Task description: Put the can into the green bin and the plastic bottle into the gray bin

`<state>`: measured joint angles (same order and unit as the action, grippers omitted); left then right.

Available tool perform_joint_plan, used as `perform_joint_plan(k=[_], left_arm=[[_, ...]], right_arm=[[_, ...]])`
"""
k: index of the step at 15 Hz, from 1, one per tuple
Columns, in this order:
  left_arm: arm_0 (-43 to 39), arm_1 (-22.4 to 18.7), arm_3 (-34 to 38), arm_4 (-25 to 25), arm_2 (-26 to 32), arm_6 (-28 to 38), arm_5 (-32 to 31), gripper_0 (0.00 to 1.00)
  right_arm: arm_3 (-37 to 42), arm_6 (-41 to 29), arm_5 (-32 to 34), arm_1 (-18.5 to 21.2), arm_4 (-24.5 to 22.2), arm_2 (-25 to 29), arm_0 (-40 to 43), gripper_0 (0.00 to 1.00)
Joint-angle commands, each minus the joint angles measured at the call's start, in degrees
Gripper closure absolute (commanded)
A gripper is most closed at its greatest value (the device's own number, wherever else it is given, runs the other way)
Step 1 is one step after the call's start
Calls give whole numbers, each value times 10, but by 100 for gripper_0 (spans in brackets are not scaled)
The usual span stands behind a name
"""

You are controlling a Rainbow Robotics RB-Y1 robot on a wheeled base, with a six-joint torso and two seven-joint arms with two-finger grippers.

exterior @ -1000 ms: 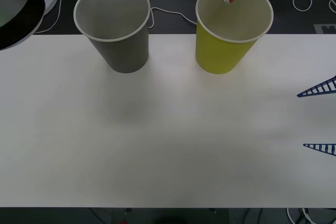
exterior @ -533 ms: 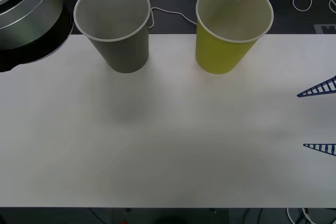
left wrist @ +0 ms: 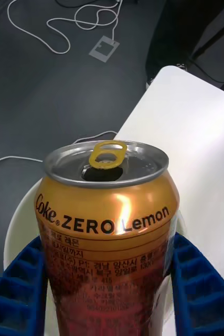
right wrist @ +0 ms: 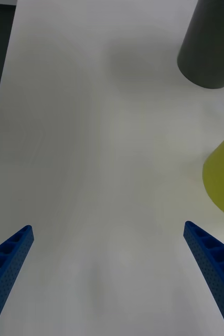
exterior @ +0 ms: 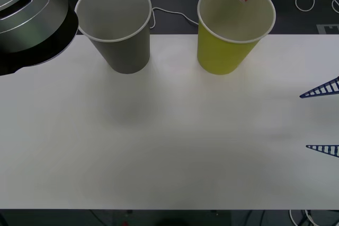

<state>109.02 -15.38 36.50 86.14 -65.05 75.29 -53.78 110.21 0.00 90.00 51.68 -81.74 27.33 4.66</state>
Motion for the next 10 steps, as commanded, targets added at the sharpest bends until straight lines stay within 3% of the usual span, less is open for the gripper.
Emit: perform_joint_plan(k=[1, 6, 10], left_arm=[[1, 0, 1, -5, 0, -2, 0, 0], [1, -3, 1, -18, 0, -5, -2, 0], [0, -35, 17, -39, 17, -38, -46, 0]], right_arm=[[0, 0, 0, 0, 0, 0, 0, 0], [0, 0, 0, 0, 0, 0, 0, 0], [0, 0, 0, 0, 0, 0, 0, 0]])
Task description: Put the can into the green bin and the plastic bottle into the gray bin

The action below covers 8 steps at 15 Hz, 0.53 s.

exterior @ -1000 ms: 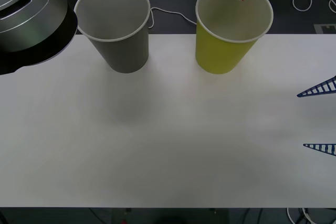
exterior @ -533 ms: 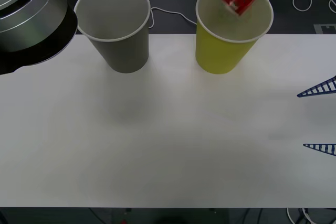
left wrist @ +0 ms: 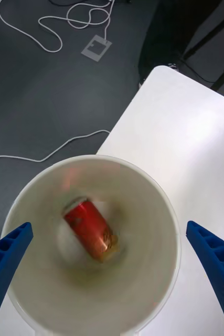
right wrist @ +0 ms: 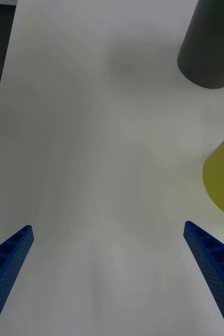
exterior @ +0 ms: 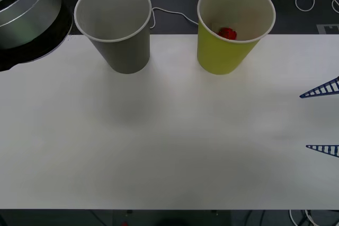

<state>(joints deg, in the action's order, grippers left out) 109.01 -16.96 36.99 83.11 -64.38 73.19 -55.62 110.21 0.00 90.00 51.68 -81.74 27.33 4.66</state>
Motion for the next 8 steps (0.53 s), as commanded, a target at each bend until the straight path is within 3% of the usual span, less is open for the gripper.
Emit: perform_joint_plan(k=[1, 8], left_arm=[[0, -38, 28, -16, 13, -25, -41, 0], [-8, -186, 129, -116, 14, -81, -136, 0]], right_arm=[[0, 0, 0, 0, 0, 0, 0, 0], [0, 0, 0, 0, 0, 0, 0, 0]])
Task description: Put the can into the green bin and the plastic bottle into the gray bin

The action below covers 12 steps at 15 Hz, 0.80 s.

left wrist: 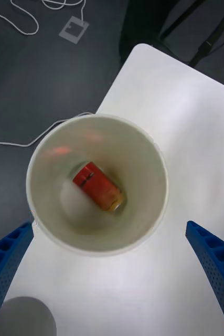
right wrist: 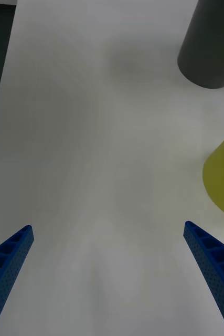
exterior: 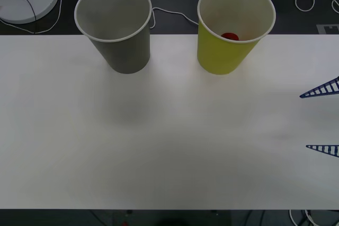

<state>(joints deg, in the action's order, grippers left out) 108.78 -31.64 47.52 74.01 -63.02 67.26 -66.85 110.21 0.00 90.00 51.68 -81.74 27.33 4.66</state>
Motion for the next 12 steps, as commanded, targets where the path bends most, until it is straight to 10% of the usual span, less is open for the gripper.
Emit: perform_joint_plan(k=[1, 12], left_arm=[[-15, -69, 46, -41, 0, -29, -28, 0], [-141, -403, 362, -134, 23, -128, -29, 0]], right_arm=[[0, 0, 0, 0, 0, 0, 0, 0], [0, 0, 0, 0, 0, 0, 0, 0]])
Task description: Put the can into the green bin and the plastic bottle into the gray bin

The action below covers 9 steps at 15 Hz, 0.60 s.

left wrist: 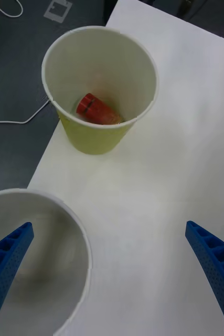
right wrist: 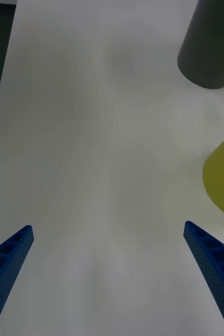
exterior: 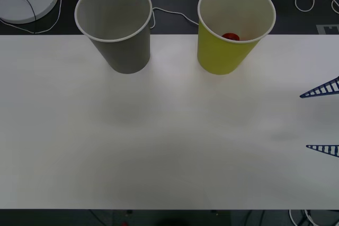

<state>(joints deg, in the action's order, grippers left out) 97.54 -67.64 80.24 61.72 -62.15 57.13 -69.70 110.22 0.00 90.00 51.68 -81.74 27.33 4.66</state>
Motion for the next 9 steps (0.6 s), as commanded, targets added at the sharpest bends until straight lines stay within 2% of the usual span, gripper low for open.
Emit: perform_joint_plan(k=[1, 3, 5, 9], left_arm=[[-50, -64, 51, -16, 27, -47, -9, 0], [-124, -96, 66, -21, 96, -86, -37, 0], [-218, -113, 80, -12, 192, -113, -65, 0], [-428, -113, 128, 31, 412, -153, -111, 0]], right_arm=[[0, 0, 0, 0, 0, 0, 0, 0], [0, 0, 0, 0, 0, 0, 0, 0], [0, 0, 0, 0, 0, 0, 0, 0], [0, 0, 0, 0, 0, 0, 0, 0]])
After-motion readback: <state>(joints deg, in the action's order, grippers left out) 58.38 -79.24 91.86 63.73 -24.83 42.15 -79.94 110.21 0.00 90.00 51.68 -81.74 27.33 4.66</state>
